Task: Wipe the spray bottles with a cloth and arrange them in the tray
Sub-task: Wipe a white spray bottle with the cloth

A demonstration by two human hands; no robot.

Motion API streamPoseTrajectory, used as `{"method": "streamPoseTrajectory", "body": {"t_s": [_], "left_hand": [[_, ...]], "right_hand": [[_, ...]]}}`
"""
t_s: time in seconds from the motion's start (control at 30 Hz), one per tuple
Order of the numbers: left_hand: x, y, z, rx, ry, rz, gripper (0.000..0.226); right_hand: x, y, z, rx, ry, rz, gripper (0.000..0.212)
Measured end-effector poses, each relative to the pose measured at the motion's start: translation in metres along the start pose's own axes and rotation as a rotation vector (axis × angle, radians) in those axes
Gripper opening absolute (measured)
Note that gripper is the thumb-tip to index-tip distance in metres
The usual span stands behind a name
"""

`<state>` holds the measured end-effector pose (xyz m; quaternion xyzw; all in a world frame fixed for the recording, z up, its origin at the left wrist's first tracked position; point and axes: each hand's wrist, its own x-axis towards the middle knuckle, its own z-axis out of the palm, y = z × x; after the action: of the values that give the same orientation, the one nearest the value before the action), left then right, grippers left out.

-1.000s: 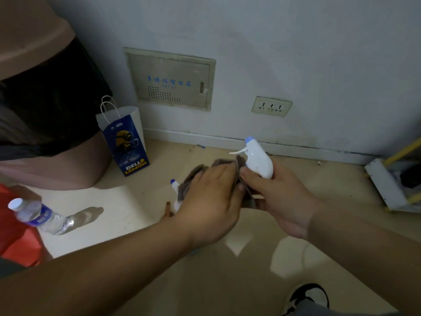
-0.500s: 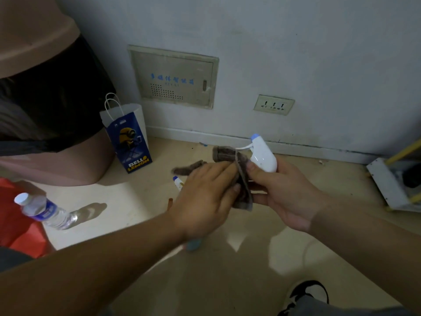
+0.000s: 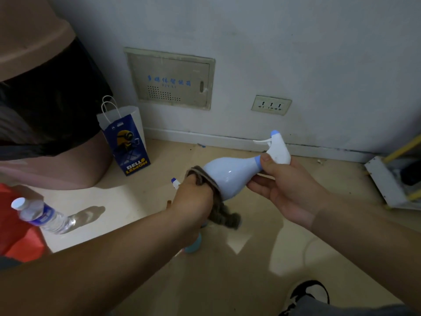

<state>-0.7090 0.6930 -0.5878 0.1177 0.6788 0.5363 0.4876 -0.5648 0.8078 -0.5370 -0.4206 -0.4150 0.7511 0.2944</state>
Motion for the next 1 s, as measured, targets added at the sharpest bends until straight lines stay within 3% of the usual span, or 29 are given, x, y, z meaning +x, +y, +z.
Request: {"method": "streamPoseTrajectory", "body": {"t_s": [0.07,0.2,0.33,0.4,0.5,0.57,0.63,0.73,0.87,1.0], "left_hand": [[-0.006,-0.011,-0.001,0.118,0.001,0.029,0.025],[-0.014,-0.012,-0.002,0.157,-0.044,0.018,0.039],[-0.019,0.011,-0.007,-0.055,0.056,0.098,0.033],[-0.028,0.016,-0.005,0.086,-0.005,0.265,0.035],[-0.038,0.013,-0.003,0.526,-0.144,0.733,0.028],[-0.033,0.007,-0.004,0.892,-0.215,1.031,0.043],[-0.018,0.008,-0.012,1.119,-0.187,1.181,0.058],[0.003,0.017,-0.029,1.131,-0.162,1.109,0.059],[0.014,0.016,-0.030,0.672,-0.252,0.767,0.060],[0.011,0.021,-0.024,0.380,-0.138,0.483,0.082]], "right_hand": [[0.003,-0.004,-0.001,-0.020,0.019,-0.027,0.024],[0.008,-0.010,-0.006,-0.078,0.093,-0.048,0.025],[0.005,-0.009,-0.008,-0.128,0.079,-0.062,0.028],[0.002,-0.008,-0.007,-0.154,0.058,-0.051,0.030],[-0.002,-0.002,0.001,-0.202,0.002,-0.027,0.033],[-0.007,0.001,0.008,-0.236,-0.038,-0.015,0.028],[-0.011,0.002,0.011,-0.231,-0.065,-0.005,0.025],[-0.012,-0.003,0.011,-0.201,-0.079,-0.027,0.028],[-0.013,-0.007,0.009,-0.227,-0.064,-0.048,0.027],[-0.012,-0.010,0.008,-0.227,-0.084,-0.036,0.027]]}}
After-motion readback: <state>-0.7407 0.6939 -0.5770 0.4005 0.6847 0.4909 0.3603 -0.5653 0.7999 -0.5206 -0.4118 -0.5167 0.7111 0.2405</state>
